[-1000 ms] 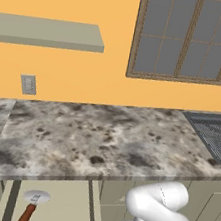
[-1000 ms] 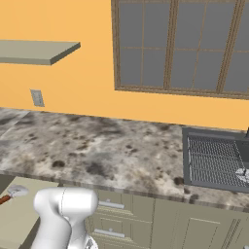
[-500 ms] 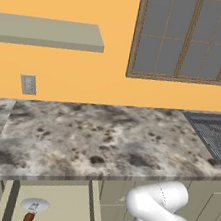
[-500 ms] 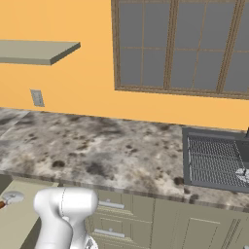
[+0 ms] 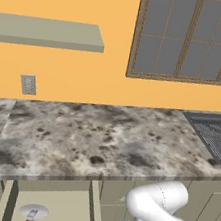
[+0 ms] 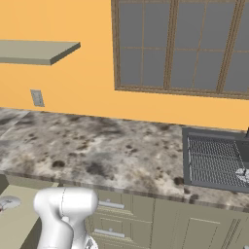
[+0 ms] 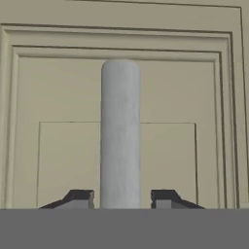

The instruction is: Take the pizza cutter from the drawer on the left and place it on the dining counter for cutting.

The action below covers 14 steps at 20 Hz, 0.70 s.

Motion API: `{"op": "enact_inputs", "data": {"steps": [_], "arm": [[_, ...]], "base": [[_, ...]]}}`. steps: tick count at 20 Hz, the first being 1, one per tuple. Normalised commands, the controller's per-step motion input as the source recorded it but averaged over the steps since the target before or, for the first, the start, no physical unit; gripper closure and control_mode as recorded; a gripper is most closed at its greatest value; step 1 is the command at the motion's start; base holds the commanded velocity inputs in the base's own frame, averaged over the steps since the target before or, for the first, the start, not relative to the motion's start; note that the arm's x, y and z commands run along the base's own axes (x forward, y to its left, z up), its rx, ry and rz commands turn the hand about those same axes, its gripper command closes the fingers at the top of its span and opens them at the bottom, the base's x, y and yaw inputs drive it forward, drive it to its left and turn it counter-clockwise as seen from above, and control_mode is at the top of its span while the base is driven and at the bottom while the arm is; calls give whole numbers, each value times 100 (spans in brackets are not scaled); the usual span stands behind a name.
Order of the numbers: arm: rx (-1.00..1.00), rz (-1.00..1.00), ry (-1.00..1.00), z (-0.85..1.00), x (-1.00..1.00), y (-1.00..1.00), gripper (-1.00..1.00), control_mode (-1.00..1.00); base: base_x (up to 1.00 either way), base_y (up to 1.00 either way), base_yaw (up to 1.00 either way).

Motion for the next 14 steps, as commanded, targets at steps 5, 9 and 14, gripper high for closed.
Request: {"op": "enact_inputs", "data": {"steps": [5,9,14], "arm": [[0,0,0,12,-74,0,-100,-100],[0,-1,0,59,-72,0,-100,-100],[0,0,6,93,-53,0,-100,-100]], "base": [[0,0,0],[0,0,0],[0,0,0]]}}
